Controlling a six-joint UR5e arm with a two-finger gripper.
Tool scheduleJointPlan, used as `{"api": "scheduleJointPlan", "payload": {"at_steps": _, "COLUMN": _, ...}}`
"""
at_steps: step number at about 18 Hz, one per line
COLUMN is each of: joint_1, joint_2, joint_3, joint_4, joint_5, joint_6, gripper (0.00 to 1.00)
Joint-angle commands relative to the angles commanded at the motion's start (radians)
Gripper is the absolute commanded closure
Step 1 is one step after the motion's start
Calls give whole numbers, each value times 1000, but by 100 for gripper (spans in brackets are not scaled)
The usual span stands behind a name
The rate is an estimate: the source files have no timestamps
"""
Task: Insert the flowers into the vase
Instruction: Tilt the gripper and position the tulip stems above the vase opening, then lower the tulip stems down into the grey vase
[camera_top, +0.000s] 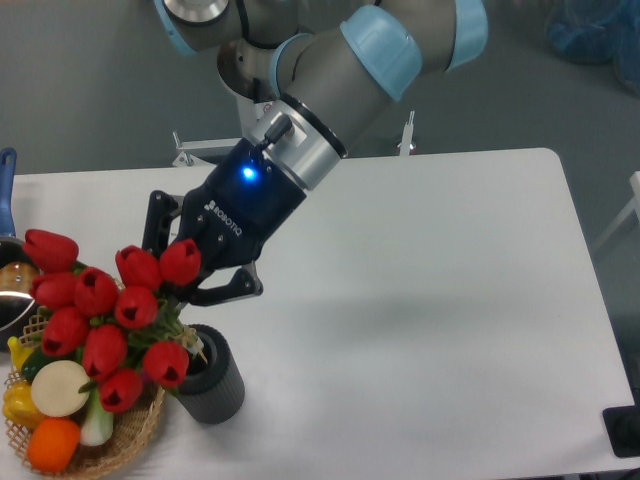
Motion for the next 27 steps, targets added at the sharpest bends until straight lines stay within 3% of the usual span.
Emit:
{"api": "scheduleJointPlan", "payload": {"at_steps": 11, "joint_1": -18, "joint_2": -37, "joint_3": -11, "joint_4": -2, "joint_5": 8, "joint_6": 3, "gripper": 100}}
{"api": "scheduleJointPlan", "payload": {"at_steps": 18, "joint_1": -18, "joint_2": -37, "joint_3": -92, "joint_4": 0, "joint_5": 14, "joint_6": 98, "gripper": 98}}
{"api": "scheduleJointPlan", "payload": {"at_steps": 27, "joint_1": -20, "joint_2": -61, "joint_3": -113, "joint_4": 0, "joint_5": 23, "joint_6": 133, "gripper": 95}}
